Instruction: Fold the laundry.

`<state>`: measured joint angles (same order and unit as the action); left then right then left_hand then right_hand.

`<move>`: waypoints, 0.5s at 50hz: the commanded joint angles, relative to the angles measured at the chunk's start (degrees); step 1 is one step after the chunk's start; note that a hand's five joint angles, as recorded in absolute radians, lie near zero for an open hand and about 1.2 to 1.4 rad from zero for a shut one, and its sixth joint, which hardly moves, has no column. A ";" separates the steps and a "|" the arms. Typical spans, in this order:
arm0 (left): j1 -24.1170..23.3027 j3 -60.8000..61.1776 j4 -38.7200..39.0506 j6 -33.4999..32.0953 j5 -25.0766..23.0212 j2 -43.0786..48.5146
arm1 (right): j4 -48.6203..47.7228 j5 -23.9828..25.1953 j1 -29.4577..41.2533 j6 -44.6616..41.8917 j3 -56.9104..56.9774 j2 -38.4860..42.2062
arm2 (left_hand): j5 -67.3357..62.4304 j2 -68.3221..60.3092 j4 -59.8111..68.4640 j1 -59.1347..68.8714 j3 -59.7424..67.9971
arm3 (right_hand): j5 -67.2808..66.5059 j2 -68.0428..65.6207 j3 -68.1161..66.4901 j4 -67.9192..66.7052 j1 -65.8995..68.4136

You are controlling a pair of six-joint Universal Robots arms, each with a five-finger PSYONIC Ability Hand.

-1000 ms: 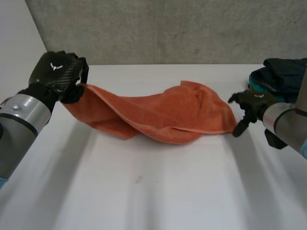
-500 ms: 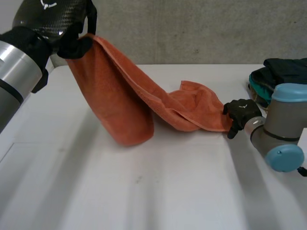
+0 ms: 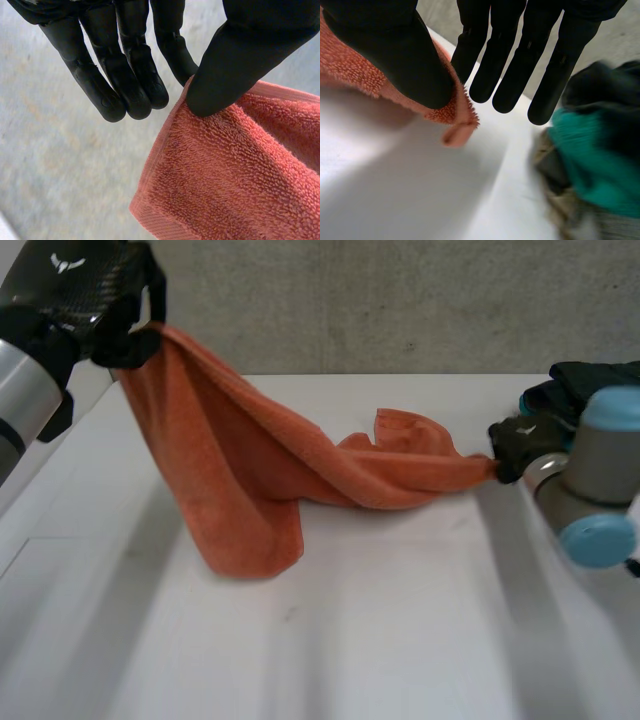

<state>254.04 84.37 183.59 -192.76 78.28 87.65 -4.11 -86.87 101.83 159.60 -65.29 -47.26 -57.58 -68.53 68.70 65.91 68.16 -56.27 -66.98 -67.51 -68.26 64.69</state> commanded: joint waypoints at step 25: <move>9.28 -21.85 -19.95 -21.08 -1.38 26.25 | 40.88 9.18 -7.26 -37.18 20.34 -11.64 | -12.42 -11.47 11.30 14.09 11.84 | -13.73 -13.02 -12.49 -11.74 15.31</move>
<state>264.29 78.33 158.52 -213.24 75.05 106.52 49.43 -75.12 91.28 120.52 -61.16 -67.48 -57.58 -68.53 68.69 65.91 68.16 -56.27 -66.98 -67.51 -68.28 64.69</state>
